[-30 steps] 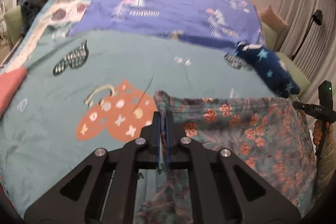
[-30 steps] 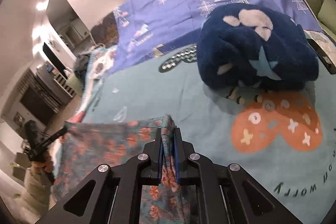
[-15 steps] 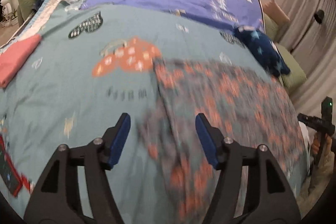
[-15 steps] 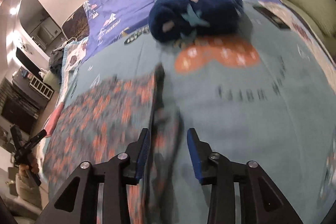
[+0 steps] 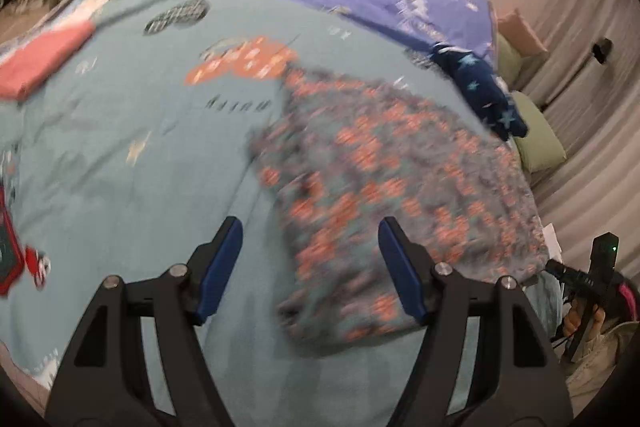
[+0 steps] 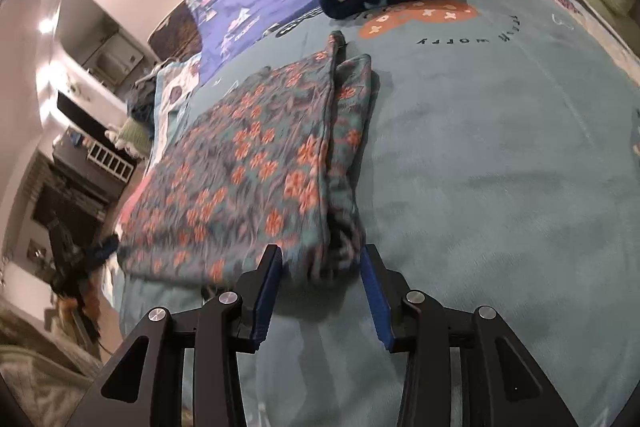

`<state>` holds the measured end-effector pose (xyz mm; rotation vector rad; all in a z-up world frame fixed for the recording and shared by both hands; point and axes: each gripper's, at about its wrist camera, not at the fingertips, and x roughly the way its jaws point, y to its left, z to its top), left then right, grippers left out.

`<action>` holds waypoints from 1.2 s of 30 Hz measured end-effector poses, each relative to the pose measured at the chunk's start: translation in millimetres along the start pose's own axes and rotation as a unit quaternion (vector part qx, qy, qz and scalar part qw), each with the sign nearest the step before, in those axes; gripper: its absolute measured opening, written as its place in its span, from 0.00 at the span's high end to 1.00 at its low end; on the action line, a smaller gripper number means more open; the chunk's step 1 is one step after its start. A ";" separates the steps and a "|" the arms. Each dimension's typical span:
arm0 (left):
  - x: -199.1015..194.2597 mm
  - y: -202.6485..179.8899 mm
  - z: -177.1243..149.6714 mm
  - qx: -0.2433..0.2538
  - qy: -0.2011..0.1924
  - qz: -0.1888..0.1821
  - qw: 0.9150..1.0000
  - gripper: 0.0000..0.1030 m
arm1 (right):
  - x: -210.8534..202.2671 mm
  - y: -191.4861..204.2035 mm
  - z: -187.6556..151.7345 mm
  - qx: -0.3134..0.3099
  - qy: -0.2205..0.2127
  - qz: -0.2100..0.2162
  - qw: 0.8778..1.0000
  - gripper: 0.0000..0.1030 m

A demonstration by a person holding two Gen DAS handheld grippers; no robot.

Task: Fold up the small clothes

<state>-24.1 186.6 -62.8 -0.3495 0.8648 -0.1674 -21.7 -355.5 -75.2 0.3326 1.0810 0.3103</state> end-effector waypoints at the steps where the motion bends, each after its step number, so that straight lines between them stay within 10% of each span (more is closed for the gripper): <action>1: -1.5 -11.1 5.0 0.017 -0.004 -0.009 1.000 0.31 | -2.6 2.5 -2.5 -0.012 0.000 -0.003 1.000 0.60; 4: 3.5 -68.3 24.5 0.107 0.000 -0.058 0.993 0.31 | -9.3 11.8 -10.7 -0.054 0.001 -0.002 0.999 0.59; 15: 109.8 -270.7 -1.4 0.314 0.134 -0.176 0.923 0.31 | 9.8 16.2 10.4 -0.164 0.024 0.034 0.986 0.48; 23: 139.2 -268.0 -6.6 0.276 0.156 -0.154 0.936 0.31 | 38.3 44.9 33.3 -0.245 0.095 0.158 0.952 0.44; 36: 139.2 -258.5 -10.2 0.282 0.160 -0.143 0.935 0.31 | 25.2 24.9 -4.2 -0.281 0.186 0.155 0.929 0.43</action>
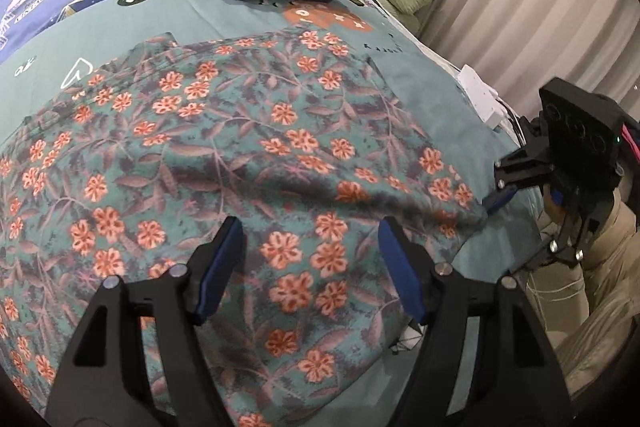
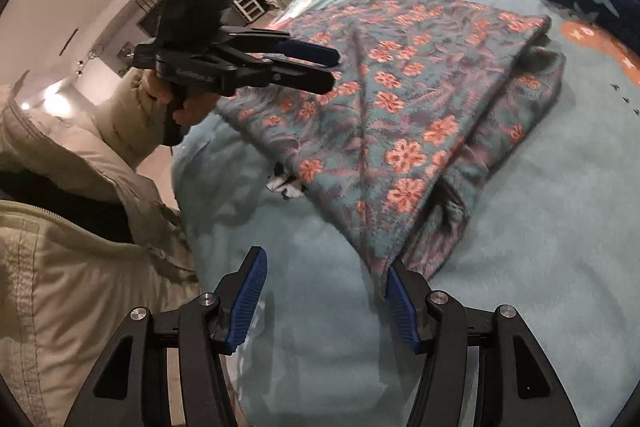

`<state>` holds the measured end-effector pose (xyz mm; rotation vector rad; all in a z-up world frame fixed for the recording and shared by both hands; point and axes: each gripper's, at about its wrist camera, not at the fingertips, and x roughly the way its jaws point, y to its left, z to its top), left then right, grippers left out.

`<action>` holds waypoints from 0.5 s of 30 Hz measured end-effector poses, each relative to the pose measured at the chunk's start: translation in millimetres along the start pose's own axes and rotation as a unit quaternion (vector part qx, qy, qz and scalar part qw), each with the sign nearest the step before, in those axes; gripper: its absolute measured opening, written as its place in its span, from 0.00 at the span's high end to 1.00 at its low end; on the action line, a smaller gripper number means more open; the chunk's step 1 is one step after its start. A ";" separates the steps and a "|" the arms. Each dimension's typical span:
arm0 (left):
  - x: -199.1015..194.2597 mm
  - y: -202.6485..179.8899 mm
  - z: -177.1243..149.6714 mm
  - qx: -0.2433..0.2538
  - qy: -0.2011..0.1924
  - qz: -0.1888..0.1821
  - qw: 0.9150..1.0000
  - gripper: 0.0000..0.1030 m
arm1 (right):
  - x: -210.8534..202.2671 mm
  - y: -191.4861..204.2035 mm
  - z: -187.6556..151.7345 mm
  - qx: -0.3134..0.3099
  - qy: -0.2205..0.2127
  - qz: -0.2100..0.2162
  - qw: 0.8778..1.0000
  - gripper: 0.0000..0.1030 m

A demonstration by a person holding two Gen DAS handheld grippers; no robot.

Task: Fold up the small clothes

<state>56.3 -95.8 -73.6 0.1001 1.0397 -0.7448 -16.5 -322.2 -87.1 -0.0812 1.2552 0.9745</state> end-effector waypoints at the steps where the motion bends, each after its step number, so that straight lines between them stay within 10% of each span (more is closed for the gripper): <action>1: -0.7 -0.7 -0.8 0.004 -0.002 -0.001 1.000 0.31 | -1.8 -1.0 -0.7 0.001 0.002 -0.008 1.000 0.43; 15: -20.5 -25.0 -59.9 0.062 0.023 -0.015 0.998 0.31 | -36.4 -53.6 41.9 0.152 -0.144 -0.075 0.975 0.62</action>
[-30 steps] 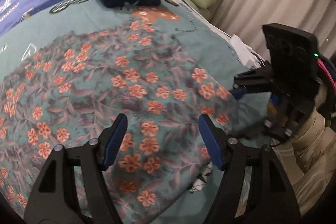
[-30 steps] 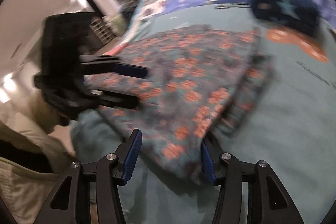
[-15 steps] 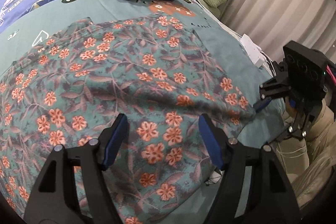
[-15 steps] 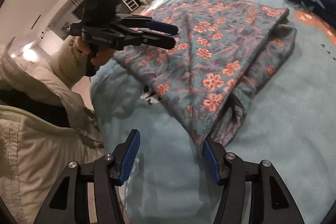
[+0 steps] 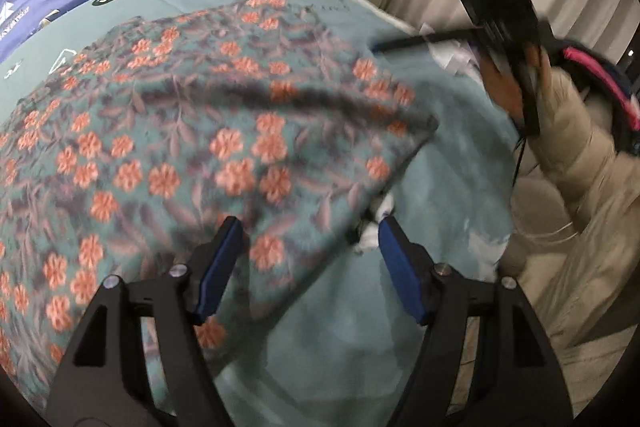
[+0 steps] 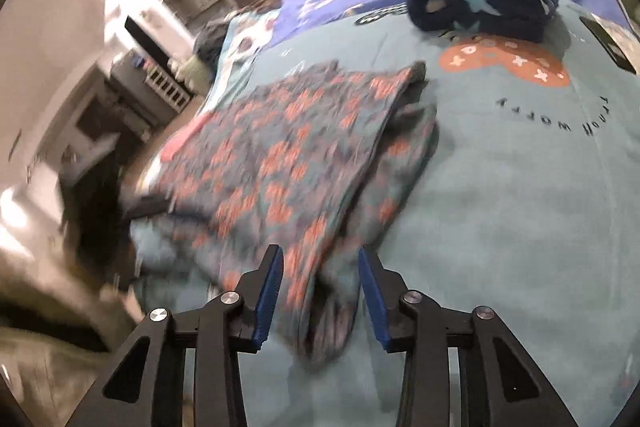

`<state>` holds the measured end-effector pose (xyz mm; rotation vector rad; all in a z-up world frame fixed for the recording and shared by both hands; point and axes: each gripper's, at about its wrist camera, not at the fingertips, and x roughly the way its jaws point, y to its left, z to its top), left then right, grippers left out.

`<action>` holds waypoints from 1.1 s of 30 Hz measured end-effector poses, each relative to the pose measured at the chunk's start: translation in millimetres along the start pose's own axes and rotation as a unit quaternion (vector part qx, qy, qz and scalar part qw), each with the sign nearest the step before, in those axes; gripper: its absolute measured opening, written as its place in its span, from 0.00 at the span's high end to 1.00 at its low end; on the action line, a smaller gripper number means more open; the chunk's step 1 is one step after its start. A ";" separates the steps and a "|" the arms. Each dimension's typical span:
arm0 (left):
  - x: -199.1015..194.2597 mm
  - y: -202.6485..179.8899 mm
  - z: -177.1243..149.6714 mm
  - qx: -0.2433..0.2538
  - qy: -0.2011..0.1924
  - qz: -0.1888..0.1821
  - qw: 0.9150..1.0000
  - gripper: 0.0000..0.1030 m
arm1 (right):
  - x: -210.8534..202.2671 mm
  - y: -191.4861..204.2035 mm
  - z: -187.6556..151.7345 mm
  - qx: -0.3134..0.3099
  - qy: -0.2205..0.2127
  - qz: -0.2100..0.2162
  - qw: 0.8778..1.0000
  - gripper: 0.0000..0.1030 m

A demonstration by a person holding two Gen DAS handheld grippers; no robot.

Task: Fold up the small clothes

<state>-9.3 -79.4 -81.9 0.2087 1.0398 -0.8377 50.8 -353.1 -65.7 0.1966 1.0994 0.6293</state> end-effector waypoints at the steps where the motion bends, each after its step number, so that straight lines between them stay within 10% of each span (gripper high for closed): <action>1: 2.1 1.3 -1.9 -0.002 0.002 0.006 1.000 0.31 | 7.2 -3.7 12.0 0.011 -0.006 0.000 1.000 0.62; 12: -13.4 29.4 6.3 -0.062 -0.037 -0.029 0.997 0.31 | 69.9 -76.2 124.2 0.136 -0.032 -0.032 0.990 0.61; 15: -8.2 39.8 2.3 -0.076 -0.037 -0.025 0.996 0.31 | 93.8 -87.6 128.8 0.163 -0.005 0.004 0.987 0.96; 21: -17.3 50.3 -13.0 -0.116 -0.067 -0.051 0.990 0.31 | 72.4 -90.3 144.3 0.148 -0.085 -0.031 0.985 0.97; 24: -25.5 52.0 -21.7 -0.131 -0.075 -0.051 0.987 0.31 | 97.9 -101.4 146.6 0.153 -0.024 -0.052 0.987 0.93; 29: -70.1 66.5 -43.9 -0.162 -0.124 0.015 0.979 0.31 | 72.3 -73.4 131.7 0.144 -0.037 -0.088 0.985 0.81; 33: -129.5 107.2 -87.7 -0.235 -0.182 0.094 0.950 0.31 | 30.3 -17.5 96.8 0.077 -0.050 -0.112 0.990 0.81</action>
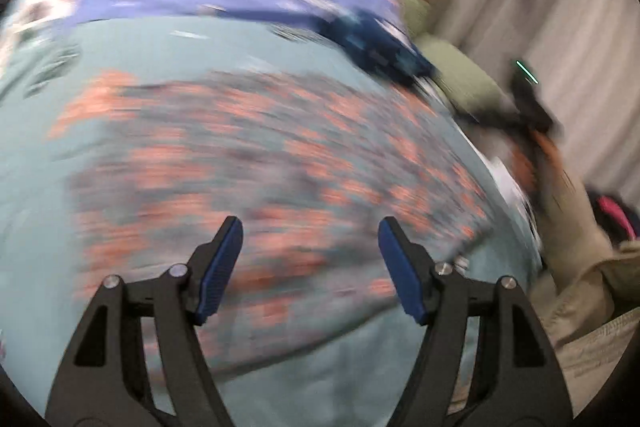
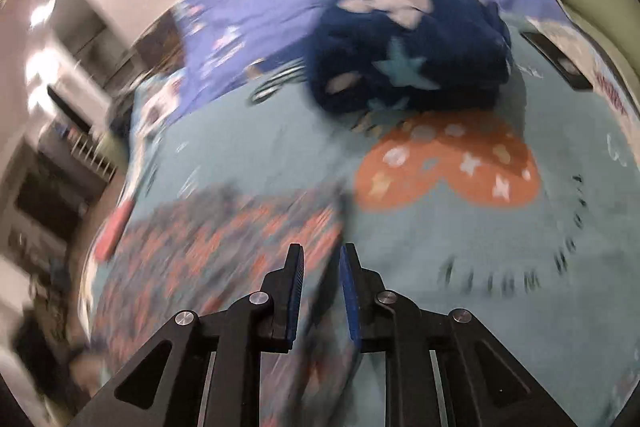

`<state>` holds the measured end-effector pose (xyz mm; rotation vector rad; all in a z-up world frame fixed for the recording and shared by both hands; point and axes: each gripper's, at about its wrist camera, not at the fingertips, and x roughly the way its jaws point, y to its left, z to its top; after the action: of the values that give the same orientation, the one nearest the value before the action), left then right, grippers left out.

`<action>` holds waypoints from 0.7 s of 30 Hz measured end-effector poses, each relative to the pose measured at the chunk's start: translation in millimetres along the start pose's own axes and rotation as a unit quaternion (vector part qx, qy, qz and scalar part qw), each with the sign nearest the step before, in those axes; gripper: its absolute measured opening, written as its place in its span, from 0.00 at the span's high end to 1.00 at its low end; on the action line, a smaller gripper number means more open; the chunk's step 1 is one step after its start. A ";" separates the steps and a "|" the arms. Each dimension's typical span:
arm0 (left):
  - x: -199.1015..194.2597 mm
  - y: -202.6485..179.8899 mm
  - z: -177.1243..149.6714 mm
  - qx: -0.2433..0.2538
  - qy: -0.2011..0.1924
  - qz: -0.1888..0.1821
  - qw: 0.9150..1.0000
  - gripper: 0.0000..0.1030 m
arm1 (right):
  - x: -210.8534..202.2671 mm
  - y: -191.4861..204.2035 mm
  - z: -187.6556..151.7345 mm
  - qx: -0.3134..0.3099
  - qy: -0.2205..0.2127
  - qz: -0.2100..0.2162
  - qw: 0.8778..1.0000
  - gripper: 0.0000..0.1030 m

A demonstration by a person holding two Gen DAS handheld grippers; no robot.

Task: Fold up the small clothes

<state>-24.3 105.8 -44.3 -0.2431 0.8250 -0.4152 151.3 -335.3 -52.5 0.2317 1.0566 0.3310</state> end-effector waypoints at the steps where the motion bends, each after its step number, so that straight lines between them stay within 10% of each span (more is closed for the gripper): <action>1: -11.9 15.3 -2.5 -0.018 -0.010 0.014 1.000 0.31 | -12.3 15.0 -17.3 -0.017 0.007 0.024 1.000 0.81; 3: -32.7 49.8 -12.3 -0.057 -0.022 0.043 0.997 0.33 | -23.3 34.1 -44.9 -0.045 0.022 0.057 0.997 0.81; 9: -52.7 89.8 -55.4 -0.056 0.002 0.032 0.998 0.45 | -1.4 52.5 -130.4 -0.049 0.104 -0.046 0.992 0.84; 13: -42.0 89.5 -65.6 -0.022 0.018 0.006 1.000 0.45 | -18.3 51.7 -121.4 0.033 0.081 -0.038 0.995 0.81; 21: -24.7 73.8 -54.5 0.031 0.014 -0.067 0.997 0.45 | -15.3 129.1 -115.8 -0.055 0.072 -0.048 0.995 0.57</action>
<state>-60.8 180.1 -90.9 -0.2355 0.8248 -0.5714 22.6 -218.1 -50.9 0.0576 1.1839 0.3217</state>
